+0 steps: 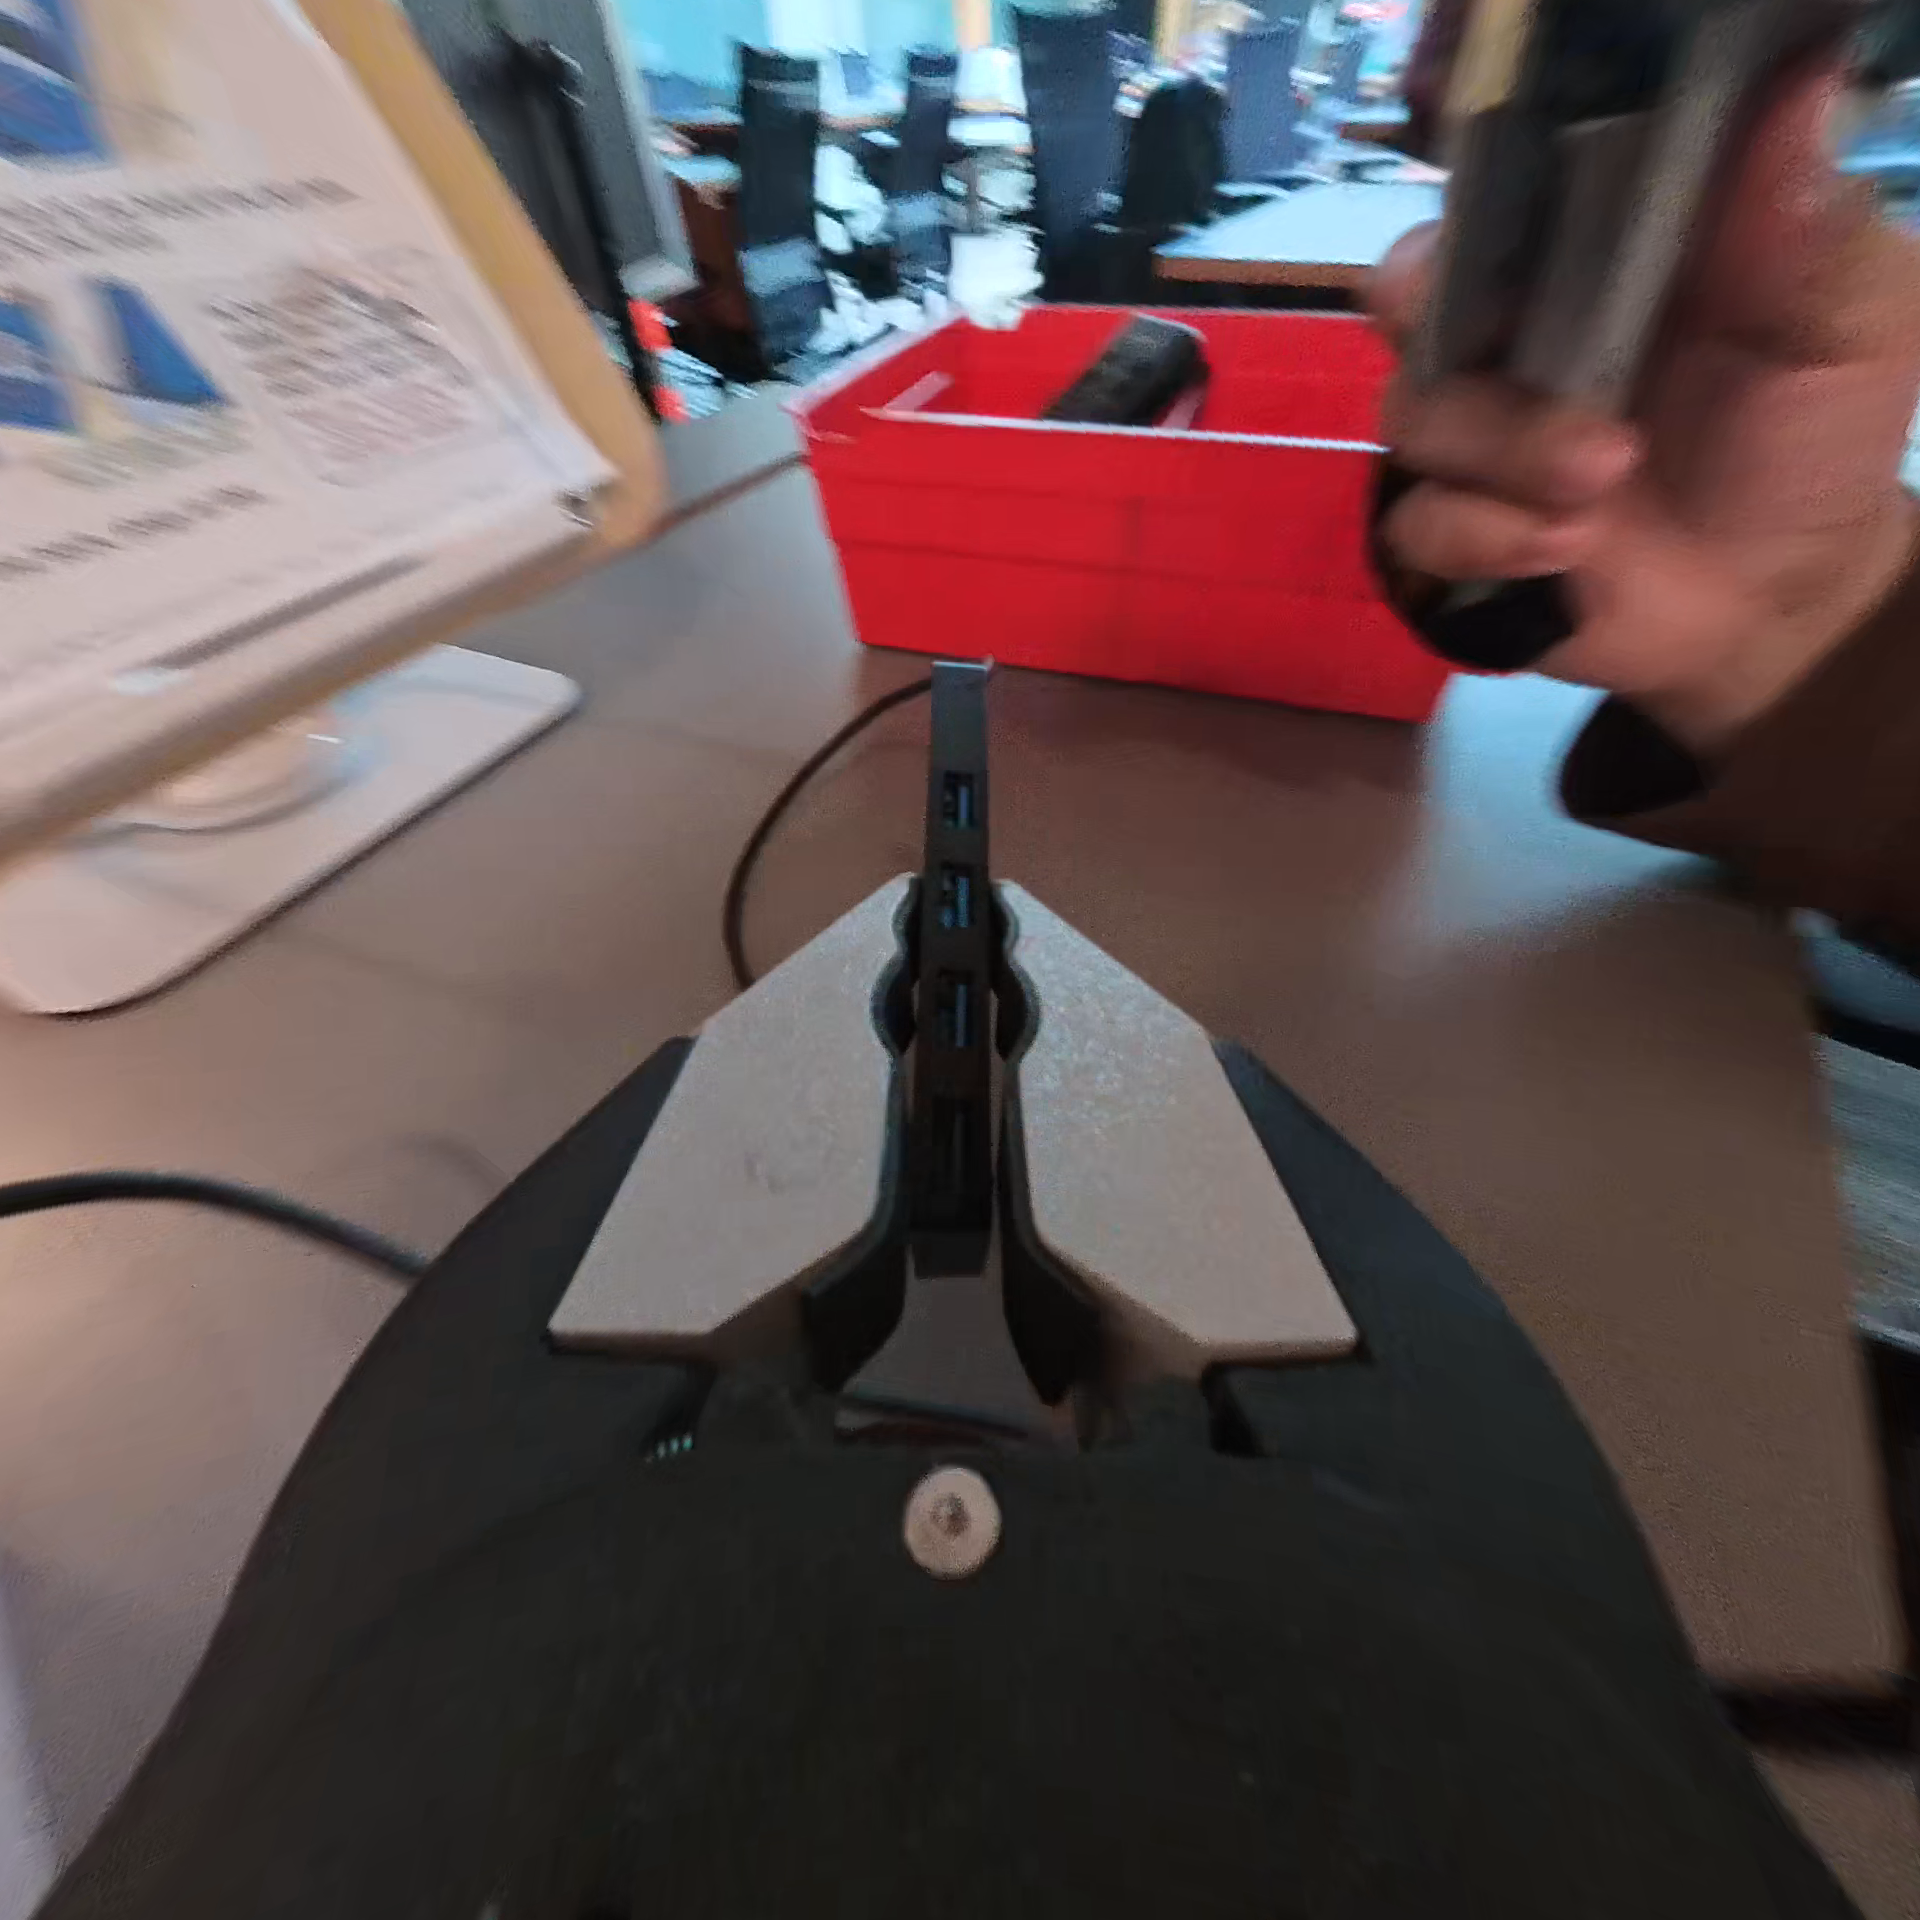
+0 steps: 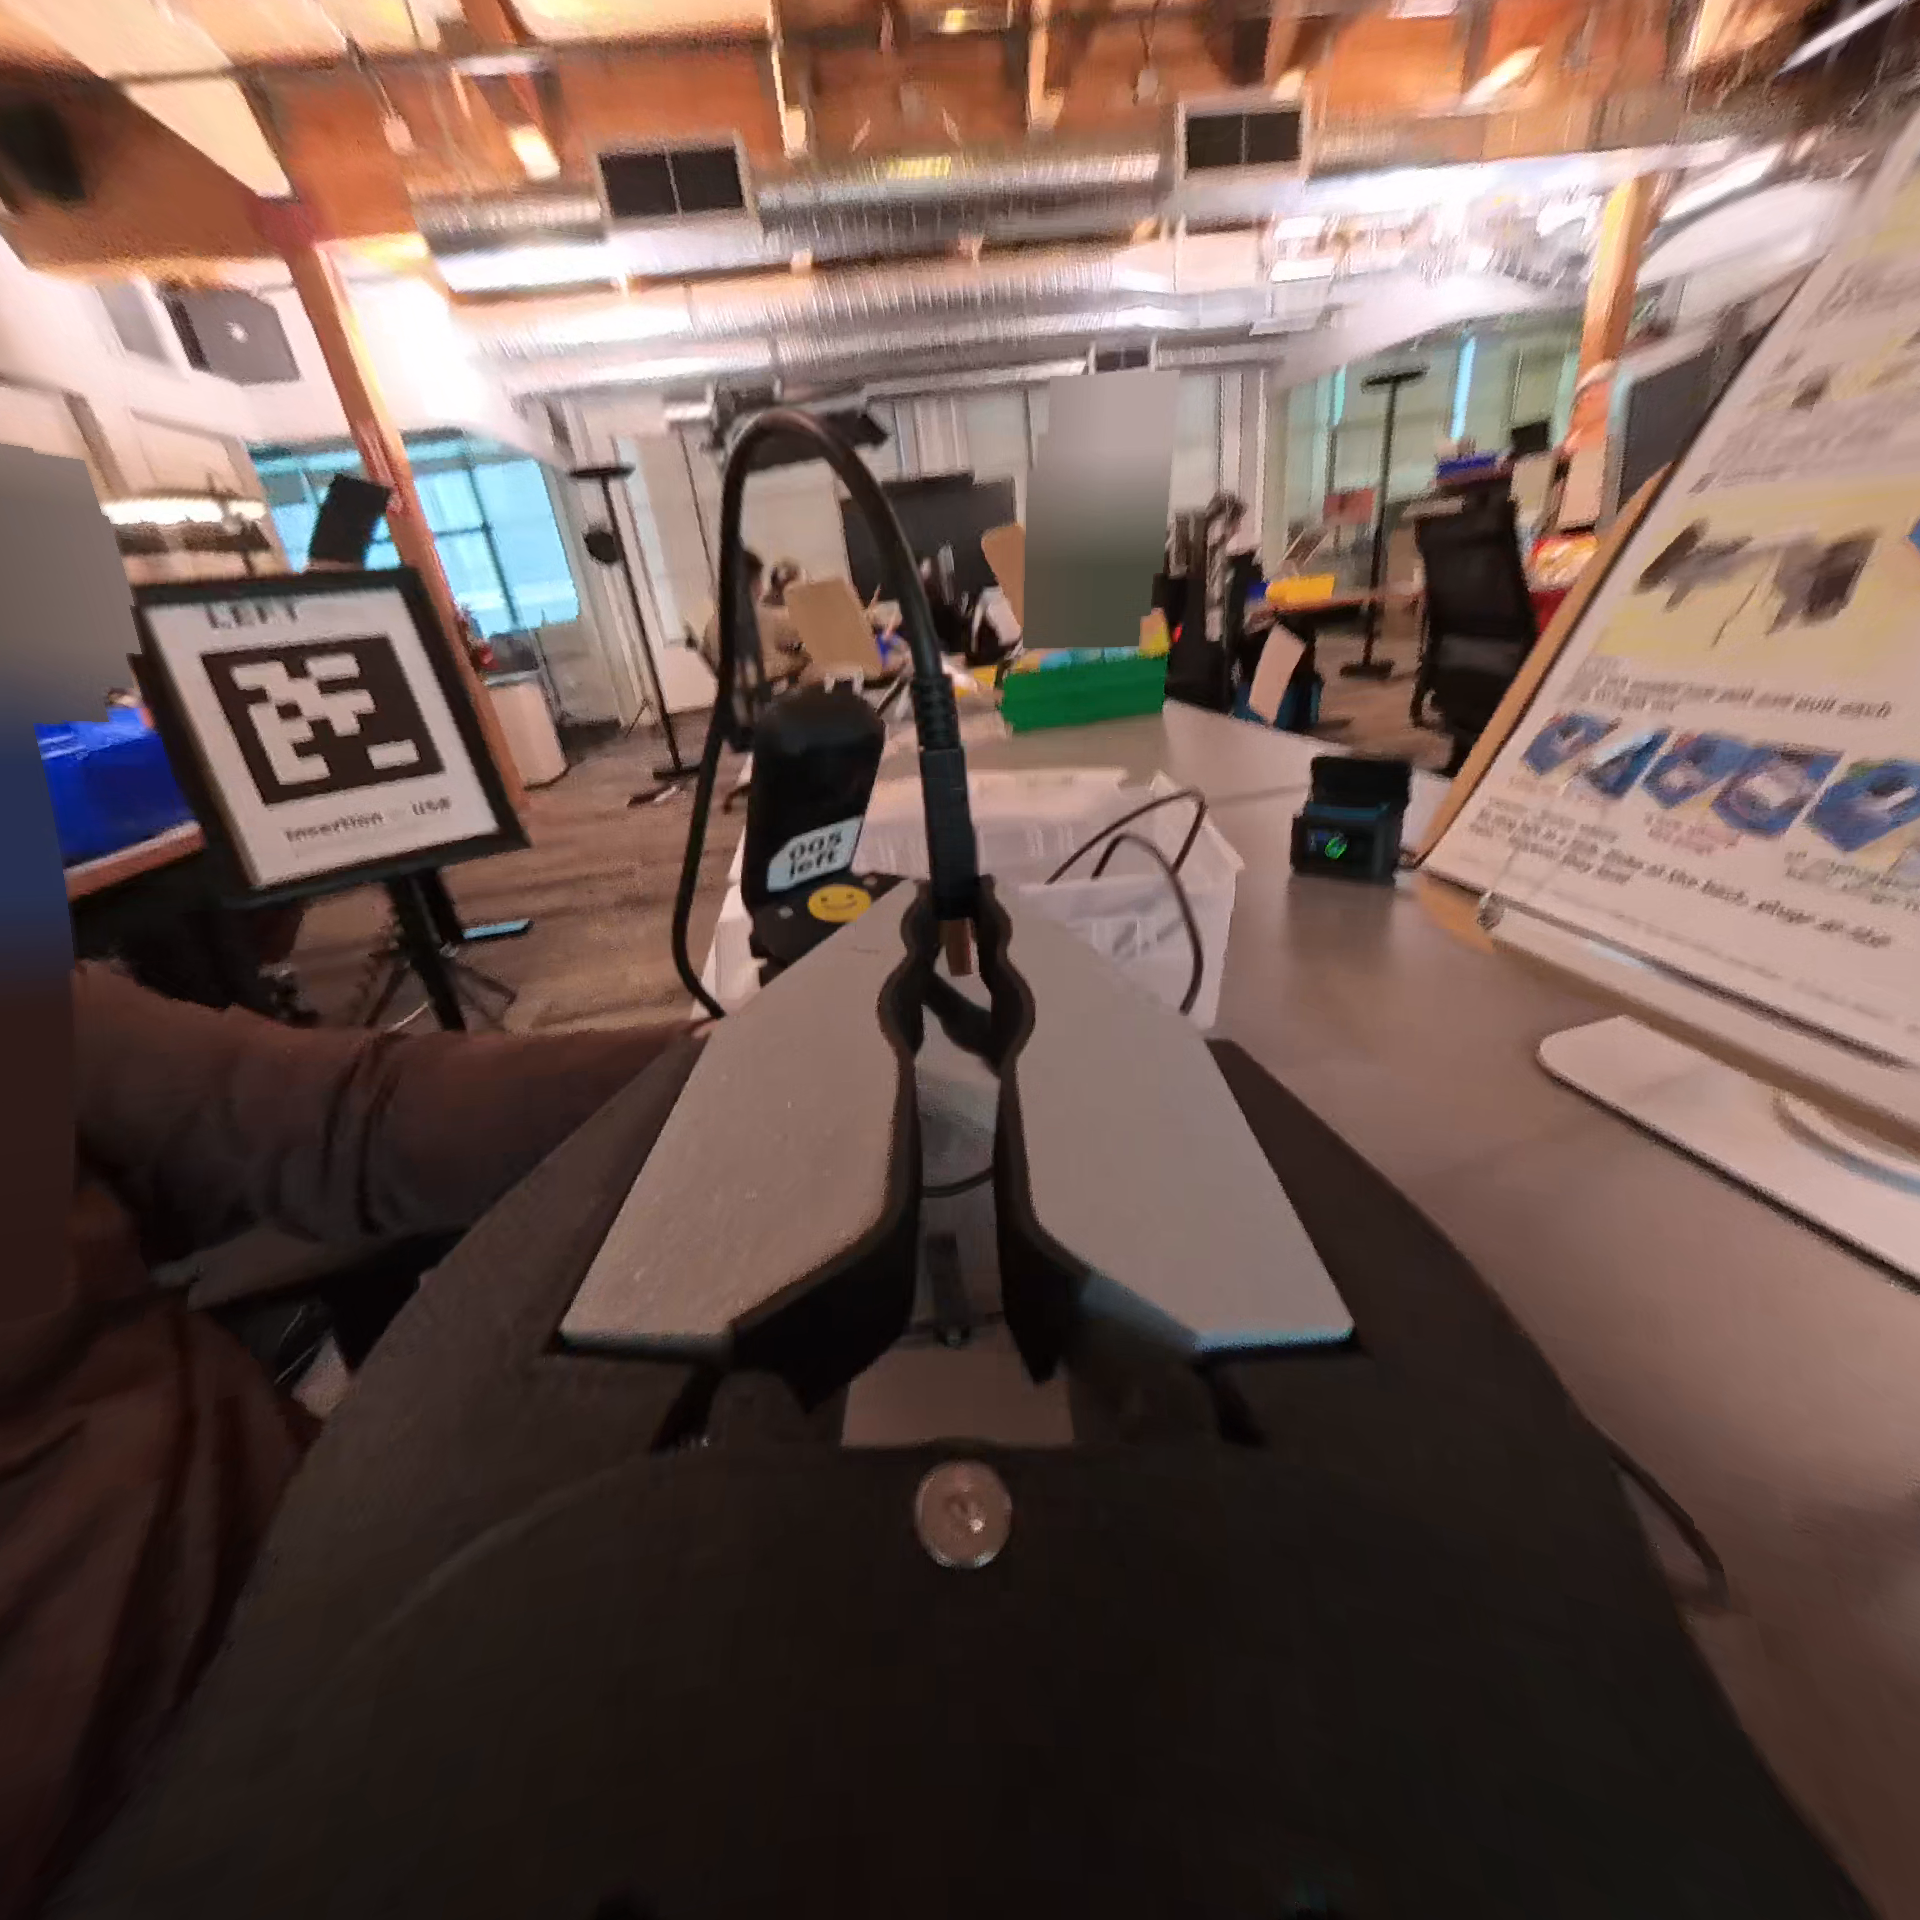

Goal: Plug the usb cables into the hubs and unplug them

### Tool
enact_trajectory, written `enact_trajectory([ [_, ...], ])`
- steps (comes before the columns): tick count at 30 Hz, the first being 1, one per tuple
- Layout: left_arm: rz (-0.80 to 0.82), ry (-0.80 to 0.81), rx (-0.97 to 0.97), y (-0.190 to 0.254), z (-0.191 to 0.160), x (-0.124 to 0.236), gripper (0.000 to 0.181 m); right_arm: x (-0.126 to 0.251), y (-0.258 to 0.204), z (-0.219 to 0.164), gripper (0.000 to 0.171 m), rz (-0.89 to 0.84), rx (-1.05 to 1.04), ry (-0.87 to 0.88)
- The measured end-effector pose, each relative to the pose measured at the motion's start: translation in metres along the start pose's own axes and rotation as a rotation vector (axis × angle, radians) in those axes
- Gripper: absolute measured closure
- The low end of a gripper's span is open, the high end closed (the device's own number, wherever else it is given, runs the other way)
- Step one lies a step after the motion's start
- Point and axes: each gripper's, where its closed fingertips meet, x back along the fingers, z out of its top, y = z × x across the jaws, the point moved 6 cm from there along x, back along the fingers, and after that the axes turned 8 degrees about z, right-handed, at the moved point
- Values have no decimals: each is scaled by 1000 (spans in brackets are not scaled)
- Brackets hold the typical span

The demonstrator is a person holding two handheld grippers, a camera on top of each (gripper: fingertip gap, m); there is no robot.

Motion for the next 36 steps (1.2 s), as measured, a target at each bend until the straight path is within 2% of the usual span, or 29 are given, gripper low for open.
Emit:
enact_trajectory([
  [2, 105, 55, -23, -14, 9, 6, 172, 17, -14, 16, 167, 2, 65, 24],
  [5, 139, 101, -20, -30, 29, 13, 172, 33, -33, 13, 166, 19, 96, -150],
  [11, 134, 204, -69, -50, 106, 27, 173, 40, -31, -63, 166, -103, 56, -676],
  [13, 122, 217, -99, -52, 128, 32, 173, 39, -23, -84, 166, -195, 42, -791],
  [16, 76, 218, -136, -51, 150, 38, 173, 28, -21, -111, 165, -235, 4, -916],
  [21, 14, 241, -117, -47, 167, 46, 173, 26, -10, -142, 137, -370, 22, -1134],
  [25, -72, 262, -92, -38, 167, 49, 173, 28, -8, -119, 124, -428, 58, -1049],
  [27, -104, 252, -93, -35, 162, 48, 173, 31, -8, -99, 119, -460, 67, -963],
  [30, -245, 232, -137, -18, 151, 48, 173, 35, -9, -64, 107, -475, 102, -807],
  [33, -357, 226, -255, 5, 138, 48, 172, 31, -24, -22, 110, -405, 190, -661],
  [36, -415, 186, -362, 24, 125, 42, 172, 21, -36, 23, 113, -382, 271, -593],
])
